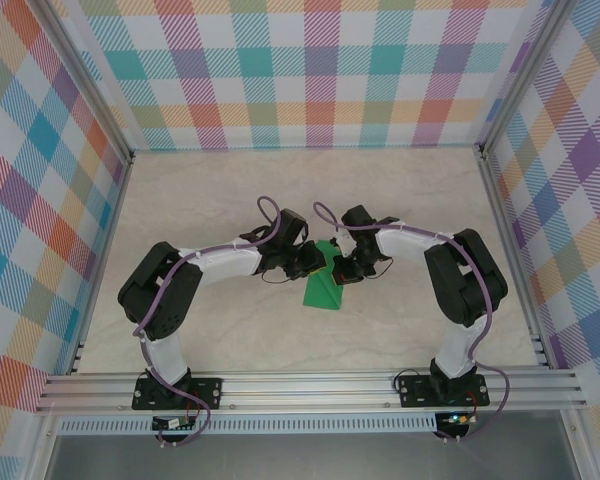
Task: Fold a paper plane with a square sheet of paper (pick it up from the middle)
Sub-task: Fold the triangle a second time at the center of the table.
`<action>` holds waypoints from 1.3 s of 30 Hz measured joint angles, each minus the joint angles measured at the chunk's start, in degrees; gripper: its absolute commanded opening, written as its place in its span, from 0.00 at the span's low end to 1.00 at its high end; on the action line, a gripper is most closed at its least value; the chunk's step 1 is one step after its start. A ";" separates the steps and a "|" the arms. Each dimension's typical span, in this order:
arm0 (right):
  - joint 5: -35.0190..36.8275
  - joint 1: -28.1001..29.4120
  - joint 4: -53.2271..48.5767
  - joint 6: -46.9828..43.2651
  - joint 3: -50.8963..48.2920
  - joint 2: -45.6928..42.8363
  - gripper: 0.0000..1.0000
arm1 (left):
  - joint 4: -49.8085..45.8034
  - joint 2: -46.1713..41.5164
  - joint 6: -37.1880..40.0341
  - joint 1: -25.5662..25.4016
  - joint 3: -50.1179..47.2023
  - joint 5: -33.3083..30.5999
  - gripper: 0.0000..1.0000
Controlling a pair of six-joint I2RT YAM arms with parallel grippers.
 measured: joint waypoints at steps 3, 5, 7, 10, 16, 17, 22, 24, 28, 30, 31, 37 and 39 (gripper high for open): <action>0.04 0.00 0.28 0.00 -0.28 0.00 0.05 | 0.00 0.20 -0.24 -0.15 -0.04 0.00 0.09; 0.15 0.00 0.35 0.00 -0.33 0.00 0.05 | 0.02 0.57 -0.57 -0.15 -0.07 0.02 0.08; 0.17 0.00 0.48 0.00 -0.42 0.00 0.05 | -0.02 0.85 -0.83 -0.15 -0.13 0.02 0.05; 0.17 0.00 0.59 0.00 -0.44 0.00 0.05 | 0.07 0.96 -1.40 -0.15 -0.55 0.04 0.04; 0.20 0.00 0.61 0.02 -0.46 0.00 0.05 | 2.91 1.25 -2.60 -0.15 -2.49 1.38 0.04; 0.20 0.00 0.63 0.02 -0.48 0.00 0.05 | 3.39 1.42 -2.75 -0.15 -2.64 1.57 0.05; 0.20 0.00 0.66 0.02 -0.48 0.00 0.05 | 5.35 1.88 -3.15 -0.15 -2.80 2.45 0.06; 0.17 0.00 0.66 0.02 -0.48 0.00 0.05 | 6.27 2.08 -3.19 -0.20 -2.80 2.89 0.06; 0.17 0.00 0.66 0.02 -0.48 0.00 0.05 | 7.54 2.97 -3.19 -0.20 -2.80 3.08 0.06; 0.20 0.00 0.66 0.02 -0.48 0.00 0.05 | 7.63 3.69 -3.19 -0.20 -2.80 3.06 0.06; 0.17 0.00 0.66 0.02 -0.48 0.00 0.05 | 7.63 4.07 -3.19 -0.22 -2.84 3.04 0.06; 0.17 0.00 0.68 0.02 -0.50 0.00 0.05 | 7.58 5.75 -3.13 -0.28 -3.50 2.84 0.06; 0.20 0.00 0.68 0.02 -0.50 0.00 0.05 | 7.56 6.08 -2.93 -0.48 -3.50 2.51 0.06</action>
